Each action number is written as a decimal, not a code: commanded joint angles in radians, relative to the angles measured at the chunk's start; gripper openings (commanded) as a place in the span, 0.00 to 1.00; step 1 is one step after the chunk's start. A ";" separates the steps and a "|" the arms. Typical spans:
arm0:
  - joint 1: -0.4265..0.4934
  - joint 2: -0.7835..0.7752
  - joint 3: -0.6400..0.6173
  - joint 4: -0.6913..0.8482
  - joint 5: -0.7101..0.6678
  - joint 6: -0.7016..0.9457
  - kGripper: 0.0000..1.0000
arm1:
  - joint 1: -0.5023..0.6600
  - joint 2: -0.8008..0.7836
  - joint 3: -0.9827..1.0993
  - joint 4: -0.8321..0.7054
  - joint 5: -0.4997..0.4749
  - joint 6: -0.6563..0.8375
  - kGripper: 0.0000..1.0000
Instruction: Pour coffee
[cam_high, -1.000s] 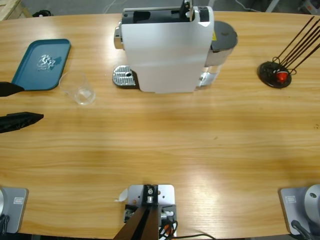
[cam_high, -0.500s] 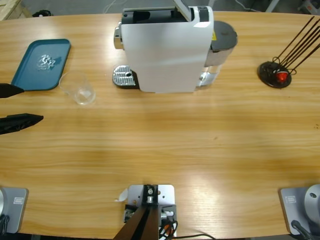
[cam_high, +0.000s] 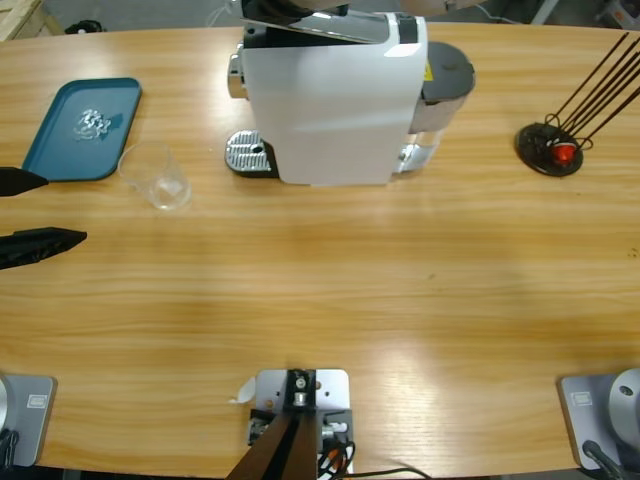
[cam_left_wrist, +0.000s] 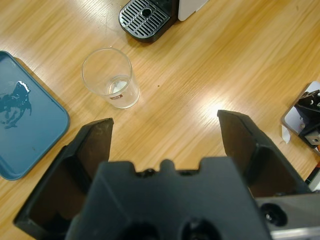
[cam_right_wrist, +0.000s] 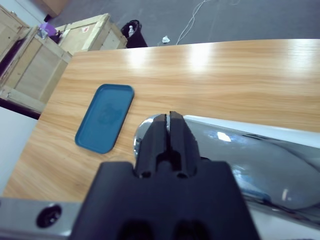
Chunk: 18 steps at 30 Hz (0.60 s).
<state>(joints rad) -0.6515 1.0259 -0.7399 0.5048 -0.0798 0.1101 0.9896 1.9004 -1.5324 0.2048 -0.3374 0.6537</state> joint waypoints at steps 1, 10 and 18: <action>0.000 0.014 0.020 0.004 -0.011 -0.004 0.91 | 0.032 0.170 0.120 0.020 0.049 0.043 0.00; 0.000 0.014 0.014 0.000 -0.007 -0.006 0.91 | 0.032 0.209 0.172 0.048 0.072 0.105 0.00; 0.018 -0.030 0.054 -0.072 0.017 -0.012 0.99 | 0.089 -0.042 0.137 0.062 0.087 -0.284 1.00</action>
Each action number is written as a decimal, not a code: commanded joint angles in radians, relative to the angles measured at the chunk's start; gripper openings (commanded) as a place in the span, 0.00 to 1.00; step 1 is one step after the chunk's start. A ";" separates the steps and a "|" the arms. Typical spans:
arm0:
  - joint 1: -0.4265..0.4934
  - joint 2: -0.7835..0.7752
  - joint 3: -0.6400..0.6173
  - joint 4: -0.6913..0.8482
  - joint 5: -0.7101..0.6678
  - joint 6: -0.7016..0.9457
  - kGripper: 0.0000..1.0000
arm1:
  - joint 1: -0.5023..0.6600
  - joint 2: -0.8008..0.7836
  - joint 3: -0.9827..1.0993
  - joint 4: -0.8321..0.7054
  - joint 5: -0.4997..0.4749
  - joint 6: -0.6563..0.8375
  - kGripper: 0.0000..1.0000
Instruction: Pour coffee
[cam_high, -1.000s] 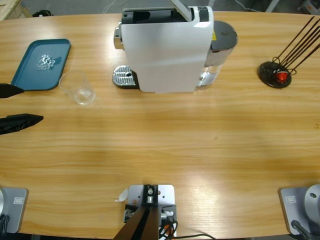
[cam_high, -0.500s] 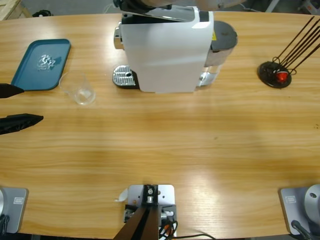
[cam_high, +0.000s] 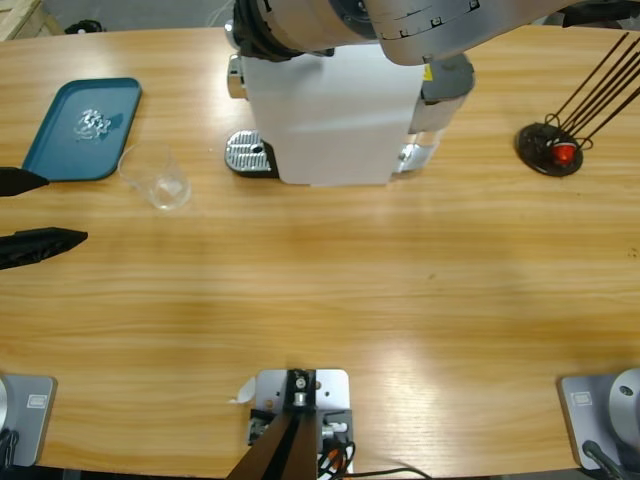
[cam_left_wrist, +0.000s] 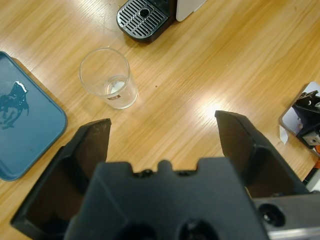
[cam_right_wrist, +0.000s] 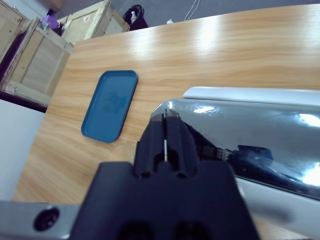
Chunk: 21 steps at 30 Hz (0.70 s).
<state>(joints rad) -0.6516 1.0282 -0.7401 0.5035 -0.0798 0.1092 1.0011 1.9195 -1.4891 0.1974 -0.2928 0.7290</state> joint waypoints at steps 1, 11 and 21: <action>0.037 -0.043 0.066 -0.095 0.021 -0.007 0.99 | 0.092 -0.126 0.081 0.070 0.100 -0.468 1.00; 0.139 0.147 0.220 -0.402 0.064 0.023 0.98 | 0.160 -0.533 0.165 0.324 0.160 -0.713 1.00; 0.139 0.360 0.315 -0.682 0.061 0.052 0.98 | 0.156 -0.556 0.255 0.308 0.143 -0.677 1.00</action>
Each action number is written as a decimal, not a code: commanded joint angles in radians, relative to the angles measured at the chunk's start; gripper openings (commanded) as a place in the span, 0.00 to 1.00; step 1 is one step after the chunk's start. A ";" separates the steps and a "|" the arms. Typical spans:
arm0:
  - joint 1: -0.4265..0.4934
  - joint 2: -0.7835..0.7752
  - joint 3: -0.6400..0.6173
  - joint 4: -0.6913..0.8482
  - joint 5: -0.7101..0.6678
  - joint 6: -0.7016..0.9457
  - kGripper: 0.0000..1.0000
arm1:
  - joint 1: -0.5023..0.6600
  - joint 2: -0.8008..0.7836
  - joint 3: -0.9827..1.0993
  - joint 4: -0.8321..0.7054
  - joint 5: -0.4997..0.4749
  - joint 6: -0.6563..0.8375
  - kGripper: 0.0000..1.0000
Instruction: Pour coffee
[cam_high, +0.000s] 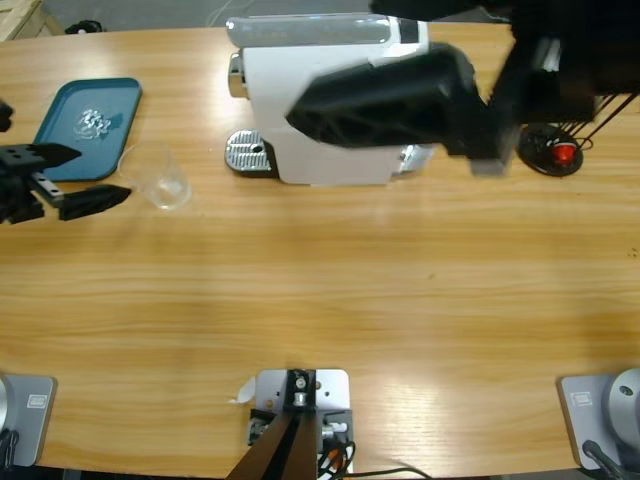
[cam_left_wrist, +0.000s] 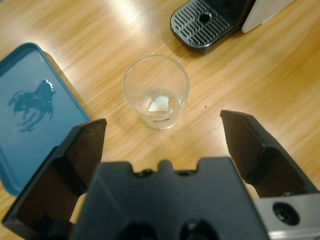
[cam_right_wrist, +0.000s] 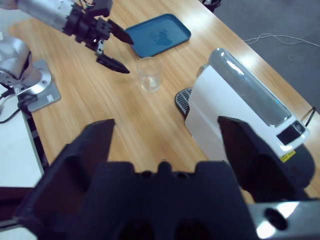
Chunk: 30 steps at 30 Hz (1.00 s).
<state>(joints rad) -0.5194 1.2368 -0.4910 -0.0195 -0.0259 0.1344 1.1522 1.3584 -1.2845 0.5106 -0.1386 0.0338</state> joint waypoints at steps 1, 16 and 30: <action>0.007 0.179 0.067 -0.183 0.008 0.027 0.98 | 0.002 0.006 0.053 -0.007 -0.010 0.021 1.00; 0.046 0.370 0.062 -0.335 -0.009 0.034 0.56 | -0.059 -0.009 0.112 -0.032 0.031 0.053 0.99; 0.062 0.251 -0.014 -0.248 -0.150 0.157 0.00 | -0.060 -0.017 0.172 -0.086 0.034 0.095 0.98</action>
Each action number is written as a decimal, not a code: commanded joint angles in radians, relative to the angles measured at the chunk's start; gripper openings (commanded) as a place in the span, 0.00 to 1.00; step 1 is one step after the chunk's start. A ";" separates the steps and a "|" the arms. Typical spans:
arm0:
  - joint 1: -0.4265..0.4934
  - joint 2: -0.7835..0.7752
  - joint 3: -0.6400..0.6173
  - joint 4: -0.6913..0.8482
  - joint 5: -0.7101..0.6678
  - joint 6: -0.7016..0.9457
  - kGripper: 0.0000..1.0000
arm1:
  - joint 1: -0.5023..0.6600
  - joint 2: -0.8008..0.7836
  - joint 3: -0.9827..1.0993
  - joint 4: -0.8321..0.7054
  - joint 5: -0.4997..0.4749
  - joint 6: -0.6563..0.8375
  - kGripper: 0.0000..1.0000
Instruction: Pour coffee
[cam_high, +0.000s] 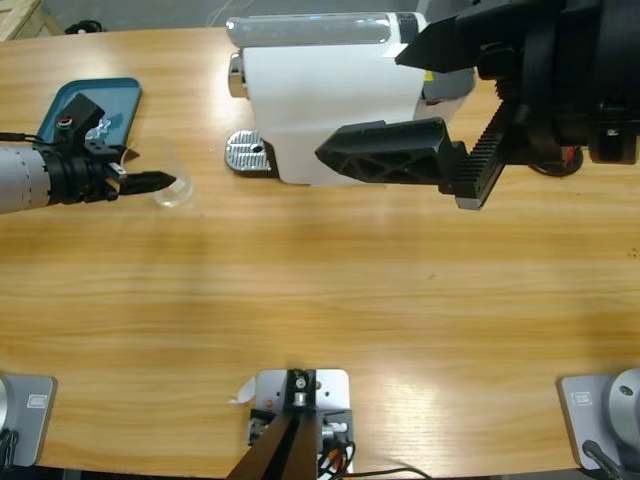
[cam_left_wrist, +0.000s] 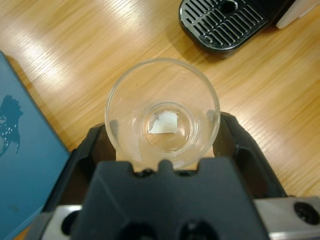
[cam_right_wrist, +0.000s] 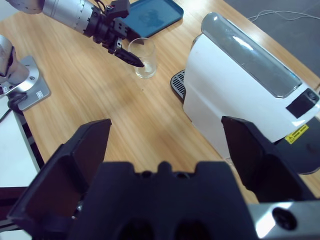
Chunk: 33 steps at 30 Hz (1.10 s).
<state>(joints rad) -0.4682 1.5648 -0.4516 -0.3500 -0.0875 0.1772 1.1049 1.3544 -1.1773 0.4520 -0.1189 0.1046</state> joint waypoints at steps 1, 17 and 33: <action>0.014 -0.074 -0.088 0.111 -0.102 0.134 0.00 | -0.013 -0.015 0.067 -0.027 0.015 0.024 0.98; -0.018 0.245 -0.379 0.100 -0.202 0.198 0.00 | -0.095 -0.031 0.056 -0.015 0.017 0.012 0.99; -0.083 0.310 -0.427 0.101 -0.213 0.191 0.00 | -0.112 -0.019 0.073 -0.022 0.019 0.023 0.96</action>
<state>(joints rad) -0.5284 1.8496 -0.9005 -0.2420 -0.2825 0.3653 1.0084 1.3432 -1.1485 0.4322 -0.1154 0.1173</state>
